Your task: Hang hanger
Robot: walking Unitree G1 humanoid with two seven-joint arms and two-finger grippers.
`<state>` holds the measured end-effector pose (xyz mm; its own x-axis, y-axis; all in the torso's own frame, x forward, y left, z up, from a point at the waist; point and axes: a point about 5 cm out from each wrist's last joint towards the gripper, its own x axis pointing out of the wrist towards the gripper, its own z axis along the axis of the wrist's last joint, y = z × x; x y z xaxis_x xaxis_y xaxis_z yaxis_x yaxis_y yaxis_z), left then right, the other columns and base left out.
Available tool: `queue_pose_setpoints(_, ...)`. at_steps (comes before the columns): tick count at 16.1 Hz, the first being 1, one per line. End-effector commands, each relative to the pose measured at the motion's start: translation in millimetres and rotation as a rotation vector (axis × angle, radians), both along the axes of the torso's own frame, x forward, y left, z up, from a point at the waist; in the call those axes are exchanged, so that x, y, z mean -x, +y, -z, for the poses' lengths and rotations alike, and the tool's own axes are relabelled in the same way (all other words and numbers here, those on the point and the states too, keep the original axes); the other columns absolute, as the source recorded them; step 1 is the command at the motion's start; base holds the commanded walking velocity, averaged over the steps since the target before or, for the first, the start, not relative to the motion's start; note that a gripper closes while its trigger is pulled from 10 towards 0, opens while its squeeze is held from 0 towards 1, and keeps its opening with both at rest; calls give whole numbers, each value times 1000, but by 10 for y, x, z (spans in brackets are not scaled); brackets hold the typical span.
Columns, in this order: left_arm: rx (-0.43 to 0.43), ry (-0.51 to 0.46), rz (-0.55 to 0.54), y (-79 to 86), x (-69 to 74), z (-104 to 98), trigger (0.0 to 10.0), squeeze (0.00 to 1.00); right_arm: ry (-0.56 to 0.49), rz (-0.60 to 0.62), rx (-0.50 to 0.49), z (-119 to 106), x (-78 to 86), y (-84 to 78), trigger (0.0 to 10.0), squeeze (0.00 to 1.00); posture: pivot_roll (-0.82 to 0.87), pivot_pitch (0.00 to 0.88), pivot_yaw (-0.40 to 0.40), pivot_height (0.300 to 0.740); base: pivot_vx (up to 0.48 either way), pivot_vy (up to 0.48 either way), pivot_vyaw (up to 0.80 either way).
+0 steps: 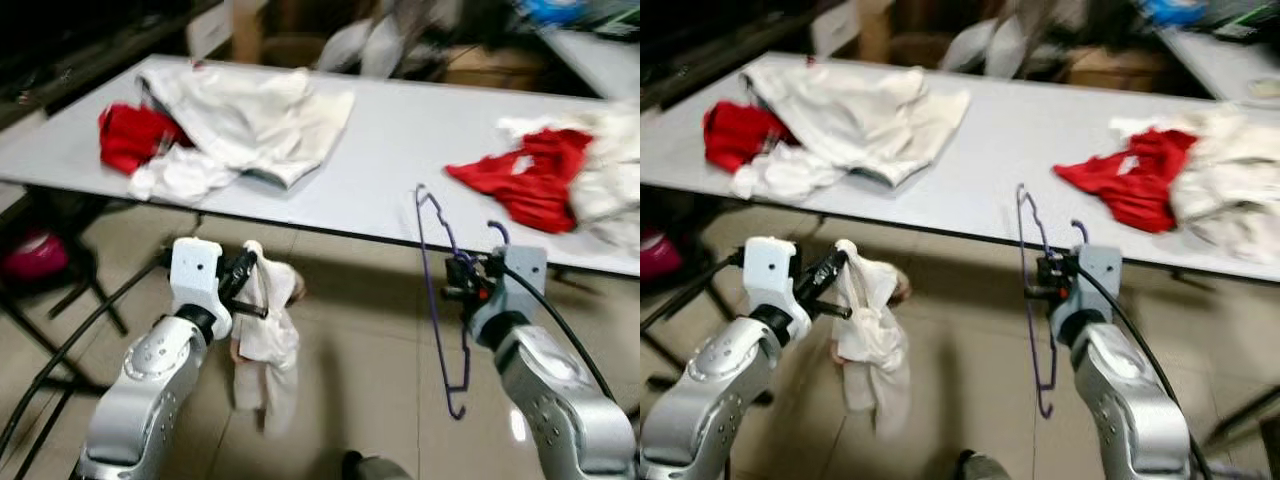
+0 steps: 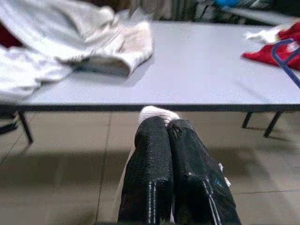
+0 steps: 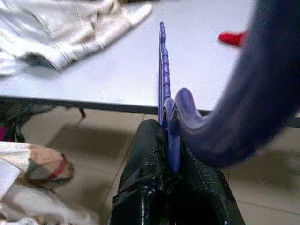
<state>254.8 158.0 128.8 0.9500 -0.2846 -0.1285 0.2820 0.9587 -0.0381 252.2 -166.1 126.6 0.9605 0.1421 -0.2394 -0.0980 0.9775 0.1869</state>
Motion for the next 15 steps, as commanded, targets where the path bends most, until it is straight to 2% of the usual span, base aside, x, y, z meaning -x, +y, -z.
queue_pose_setpoints(1,-21,-23,-30,61,-22,-36,10000,0,11,-12,-10,46,-9,49,10000,0,-77,0,32,740,0,461,-800)
queue_pose_setpoints(4,-24,-41,-60,145,-58,-94,10000,0,3,-56,-10,44,-132,169,10000,0,-57,0,14,740,0,459,-800)
queue_pose_setpoints(6,0,-49,-85,171,-18,-128,10000,0,3,-78,-3,60,-118,172,10000,0,-57,0,7,740,0,0,-609)
queue_pose_setpoints(8,22,-58,-91,170,34,-137,10000,0,-5,-157,34,75,-88,201,10000,0,-69,0,3,740,0,0,0)
queue_pose_setpoints(10,43,-101,-119,176,19,-185,10000,0,-26,-234,128,49,-77,203,10000,0,-82,0,2,740,0,0,0)
queue_pose_setpoints(14,43,-101,-119,176,19,-185,10000,0,-26,-234,128,49,-77,203,10000,0,-82,0,2,740,0,0,0)
queue_pose_setpoints(15,49,-109,-123,174,-50,-248,10000,0,-61,-270,149,-21,-95,177,10000,0,-91,0,10,740,300,0,0)
